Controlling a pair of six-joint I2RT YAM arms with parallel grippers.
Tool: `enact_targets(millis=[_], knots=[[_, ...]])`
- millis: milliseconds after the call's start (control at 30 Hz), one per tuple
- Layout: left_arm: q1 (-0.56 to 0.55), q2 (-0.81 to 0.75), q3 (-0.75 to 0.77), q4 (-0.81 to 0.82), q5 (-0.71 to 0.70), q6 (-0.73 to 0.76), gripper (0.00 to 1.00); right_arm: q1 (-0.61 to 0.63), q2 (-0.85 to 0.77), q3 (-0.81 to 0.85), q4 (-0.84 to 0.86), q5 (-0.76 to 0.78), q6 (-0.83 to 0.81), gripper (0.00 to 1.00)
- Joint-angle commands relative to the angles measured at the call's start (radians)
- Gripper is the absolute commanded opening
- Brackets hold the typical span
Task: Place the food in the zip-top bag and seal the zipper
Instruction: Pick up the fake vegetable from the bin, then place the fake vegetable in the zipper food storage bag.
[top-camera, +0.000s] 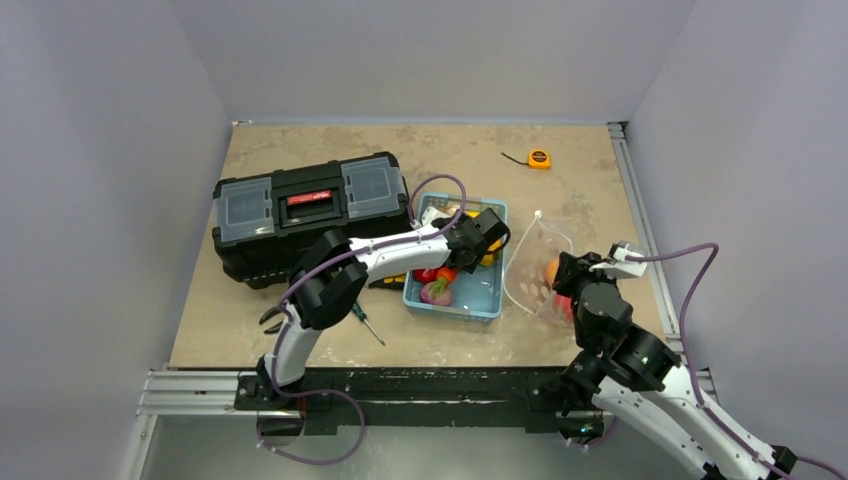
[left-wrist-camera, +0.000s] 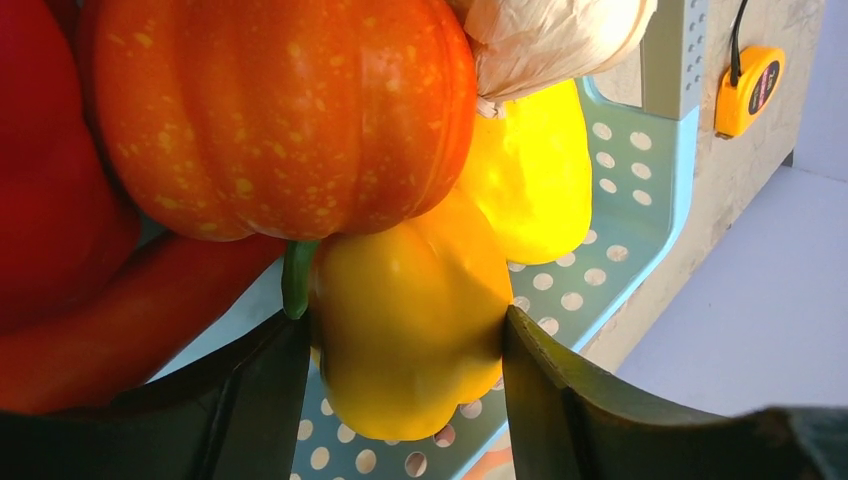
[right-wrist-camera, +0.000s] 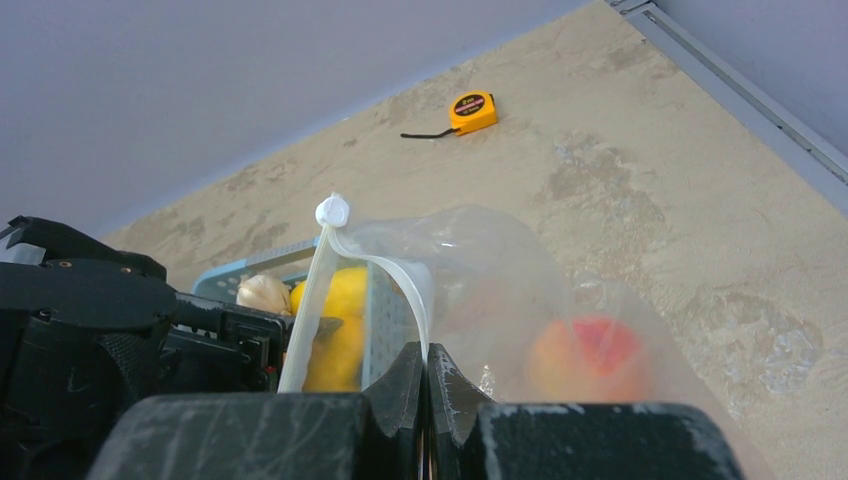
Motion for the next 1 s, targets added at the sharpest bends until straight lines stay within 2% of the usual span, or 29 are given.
enact_targets(millis=[0,233,433,500,600,733,800,967], knots=[[0.005,-0.099,-0.042,0.046,-0.041,0.077,0.31,0.003,-0.005,0.010,0.037,0.001,-0.010,0.00],[-0.013,-0.290,-0.162,0.115,-0.094,0.230,0.25,0.003,-0.005,0.008,0.037,-0.001,-0.012,0.00],[-0.017,-0.494,-0.308,0.196,-0.015,0.477,0.21,0.004,-0.010,0.009,0.040,-0.022,-0.016,0.00],[-0.014,-0.558,-0.361,0.263,0.061,0.609,0.17,0.004,-0.010,0.008,0.049,-0.033,-0.031,0.00],[-0.007,-0.641,-0.441,0.449,0.231,0.823,0.09,0.003,-0.015,0.006,0.056,-0.046,-0.041,0.00],[-0.007,-0.676,-0.484,0.693,0.480,1.000,0.09,0.003,-0.022,0.002,0.063,-0.065,-0.047,0.00],[-0.009,-0.646,-0.468,0.773,0.598,1.035,0.11,0.003,-0.021,0.001,0.066,-0.069,-0.049,0.00],[-0.037,-0.510,-0.363,0.802,0.774,1.027,0.16,0.003,-0.022,0.003,0.061,-0.066,-0.046,0.00]])
